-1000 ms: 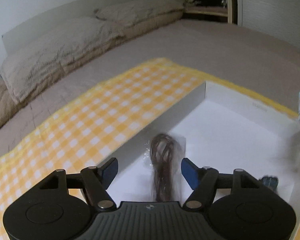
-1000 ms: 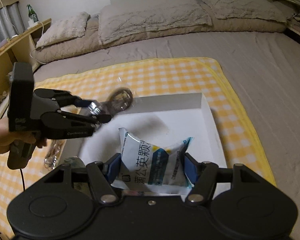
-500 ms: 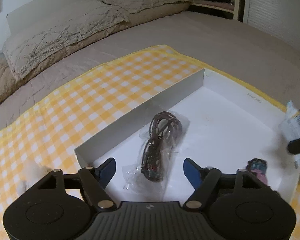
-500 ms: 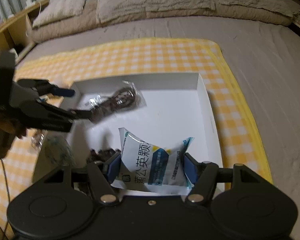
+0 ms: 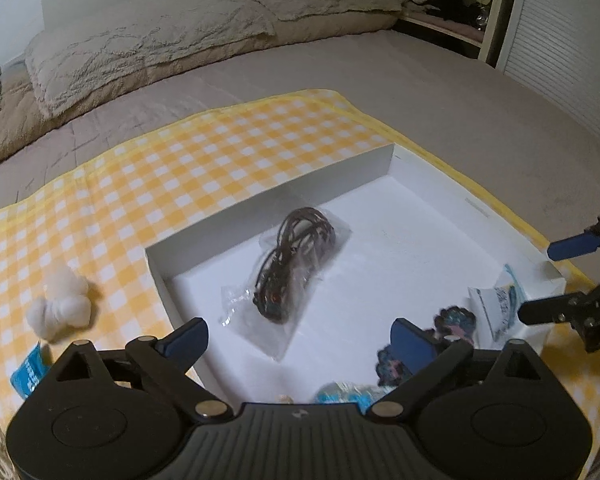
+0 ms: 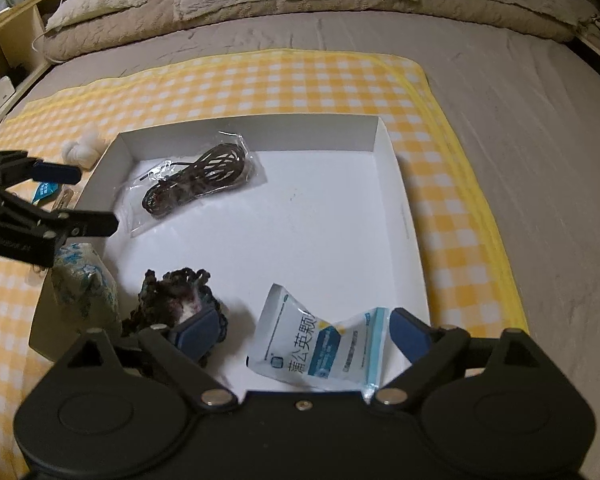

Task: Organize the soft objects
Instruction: 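Withdraw both tools from the box back toward the remaining items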

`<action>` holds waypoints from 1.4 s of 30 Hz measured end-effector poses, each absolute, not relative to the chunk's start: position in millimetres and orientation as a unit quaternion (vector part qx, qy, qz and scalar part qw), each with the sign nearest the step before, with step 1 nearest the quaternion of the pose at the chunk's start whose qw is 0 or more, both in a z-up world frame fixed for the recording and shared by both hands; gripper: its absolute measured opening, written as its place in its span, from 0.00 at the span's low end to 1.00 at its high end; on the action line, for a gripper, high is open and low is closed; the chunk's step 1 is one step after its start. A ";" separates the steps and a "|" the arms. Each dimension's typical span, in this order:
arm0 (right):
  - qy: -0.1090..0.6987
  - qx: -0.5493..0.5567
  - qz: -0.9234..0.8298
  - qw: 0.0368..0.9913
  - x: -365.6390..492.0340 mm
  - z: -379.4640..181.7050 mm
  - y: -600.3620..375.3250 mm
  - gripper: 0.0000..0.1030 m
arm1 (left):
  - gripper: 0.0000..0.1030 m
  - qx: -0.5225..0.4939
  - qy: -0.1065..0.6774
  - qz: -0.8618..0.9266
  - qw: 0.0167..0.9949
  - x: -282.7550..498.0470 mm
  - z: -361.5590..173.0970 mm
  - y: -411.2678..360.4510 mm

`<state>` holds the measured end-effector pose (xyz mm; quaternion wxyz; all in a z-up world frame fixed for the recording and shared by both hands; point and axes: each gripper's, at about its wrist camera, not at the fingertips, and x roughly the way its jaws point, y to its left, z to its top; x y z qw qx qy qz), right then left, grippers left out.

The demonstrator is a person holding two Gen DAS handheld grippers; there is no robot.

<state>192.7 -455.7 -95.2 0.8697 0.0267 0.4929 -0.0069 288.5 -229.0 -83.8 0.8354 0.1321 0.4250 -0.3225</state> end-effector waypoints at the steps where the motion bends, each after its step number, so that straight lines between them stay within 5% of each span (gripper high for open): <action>1: 0.493 0.028 -0.008 0.870 191.7 -94.7 -455.8 0.91 | 0.95 0.132 0.425 -0.323 0.835 286.1 -82.8 -228.4; 42: 0.402 0.068 -0.032 0.912 145.9 -45.9 -434.6 1.00 | 1.00 0.040 0.407 -0.234 0.882 237.1 -36.9 -165.9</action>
